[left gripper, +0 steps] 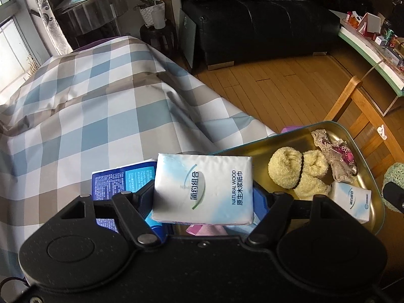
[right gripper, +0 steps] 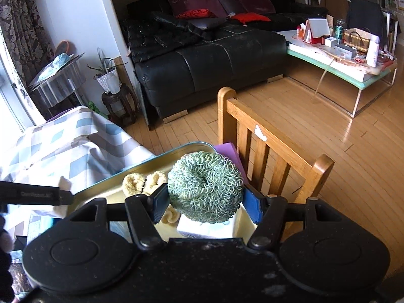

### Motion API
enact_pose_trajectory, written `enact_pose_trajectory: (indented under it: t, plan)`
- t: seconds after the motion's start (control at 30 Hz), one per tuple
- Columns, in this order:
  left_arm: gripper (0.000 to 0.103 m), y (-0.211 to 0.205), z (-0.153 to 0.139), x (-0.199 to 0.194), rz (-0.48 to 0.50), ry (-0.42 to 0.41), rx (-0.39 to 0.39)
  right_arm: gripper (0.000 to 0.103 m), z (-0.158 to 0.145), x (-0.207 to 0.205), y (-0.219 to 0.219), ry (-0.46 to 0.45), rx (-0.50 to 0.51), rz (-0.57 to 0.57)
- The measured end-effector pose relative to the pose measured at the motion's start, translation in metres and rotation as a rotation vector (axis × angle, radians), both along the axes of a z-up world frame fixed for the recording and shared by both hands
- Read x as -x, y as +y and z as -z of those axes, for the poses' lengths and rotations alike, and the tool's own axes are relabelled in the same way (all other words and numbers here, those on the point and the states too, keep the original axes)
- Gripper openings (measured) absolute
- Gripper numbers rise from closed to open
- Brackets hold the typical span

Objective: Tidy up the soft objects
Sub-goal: 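Open both grippers over the tray to drop the tissue pack and ball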

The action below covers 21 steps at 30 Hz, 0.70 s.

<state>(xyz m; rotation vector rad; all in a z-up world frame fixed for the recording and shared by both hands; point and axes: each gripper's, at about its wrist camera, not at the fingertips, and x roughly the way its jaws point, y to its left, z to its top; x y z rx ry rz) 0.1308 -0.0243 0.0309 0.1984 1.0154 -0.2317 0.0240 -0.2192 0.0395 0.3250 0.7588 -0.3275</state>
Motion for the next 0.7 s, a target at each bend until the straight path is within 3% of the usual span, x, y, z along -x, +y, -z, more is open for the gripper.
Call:
enact_pose_trajectory:
  t: [0.3,0.4,0.47,0.7]
  plan:
    - [0.075,0.002,-0.007,0.001,-0.004,-0.025,0.028,0.065,-0.008,-0.005,0.015,-0.041,-0.017,-0.076]
    - [0.075,0.006,-0.007,0.002,-0.013,-0.024,0.029,0.072,-0.01,-0.006,0.02,-0.062,-0.023,-0.095]
    - [0.075,0.01,-0.006,0.003,-0.021,-0.025,0.026,0.077,-0.013,-0.005,0.021,-0.076,-0.014,-0.099]
    - [0.075,0.022,-0.008,0.009,-0.046,-0.025,0.023,0.079,-0.014,0.001,0.015,-0.067,-0.012,-0.068]
